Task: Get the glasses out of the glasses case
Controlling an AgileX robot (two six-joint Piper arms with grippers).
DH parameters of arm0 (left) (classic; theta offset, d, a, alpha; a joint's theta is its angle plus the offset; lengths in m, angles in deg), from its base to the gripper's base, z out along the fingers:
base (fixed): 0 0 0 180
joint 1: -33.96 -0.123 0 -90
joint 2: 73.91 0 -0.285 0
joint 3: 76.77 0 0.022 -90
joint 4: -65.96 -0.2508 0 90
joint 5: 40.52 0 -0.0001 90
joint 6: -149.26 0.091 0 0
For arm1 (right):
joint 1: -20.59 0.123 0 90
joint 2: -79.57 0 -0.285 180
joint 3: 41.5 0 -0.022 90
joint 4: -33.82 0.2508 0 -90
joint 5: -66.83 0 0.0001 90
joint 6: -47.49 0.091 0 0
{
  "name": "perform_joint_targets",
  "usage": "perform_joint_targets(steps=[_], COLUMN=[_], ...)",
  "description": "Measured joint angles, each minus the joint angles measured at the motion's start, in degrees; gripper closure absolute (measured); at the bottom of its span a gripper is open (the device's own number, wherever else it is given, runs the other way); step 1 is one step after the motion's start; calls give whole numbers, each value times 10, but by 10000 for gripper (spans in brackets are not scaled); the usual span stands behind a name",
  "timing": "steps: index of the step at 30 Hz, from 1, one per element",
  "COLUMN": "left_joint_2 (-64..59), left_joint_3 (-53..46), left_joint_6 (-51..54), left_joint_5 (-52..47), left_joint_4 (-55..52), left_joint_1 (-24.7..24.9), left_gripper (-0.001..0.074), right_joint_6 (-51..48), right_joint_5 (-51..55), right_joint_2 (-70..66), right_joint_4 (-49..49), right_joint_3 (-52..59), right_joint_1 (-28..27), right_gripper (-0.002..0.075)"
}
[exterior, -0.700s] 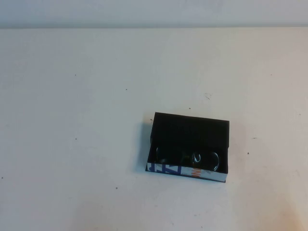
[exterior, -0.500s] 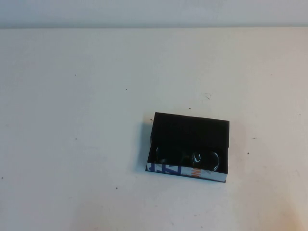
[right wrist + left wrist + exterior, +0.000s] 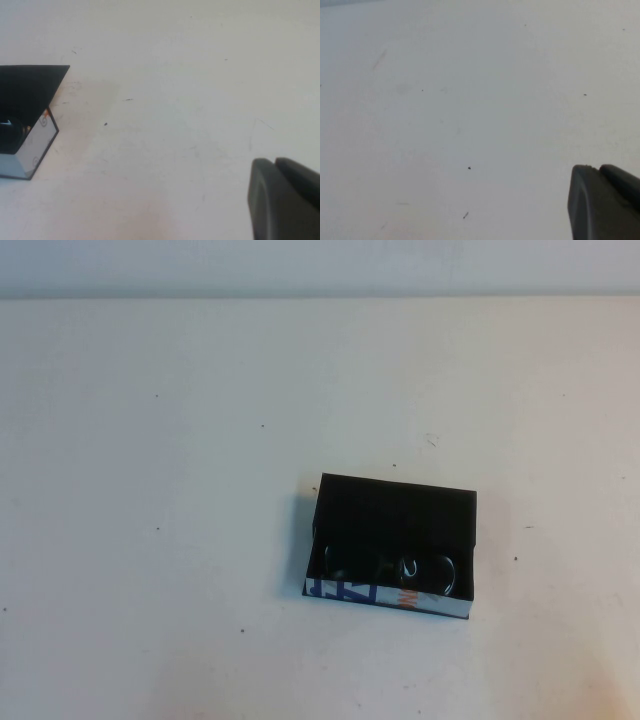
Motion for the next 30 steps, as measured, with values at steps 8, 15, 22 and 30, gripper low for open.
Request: perform_joint_targets(steps=[8,15,22,30], left_joint_2=[0,0,0,0], left_joint_3=[0,0,0,0], left_joint_6=[0,0,0,0], left_joint_5=[0,0,0,0], left_joint_4=[0,0,0,0], left_joint_1=[0,0,0,0], left_gripper=[739,739,739,739], right_joint_6=[0,0,1,3], right_joint_5=[0,0,0,-15], right_joint_2=[0,0,0,0], right_joint_4=[34,53,207,585], right_joint_3=[0,0,0,0], right_joint_1=[0,0,0,0], right_gripper=[743,743,743,743])
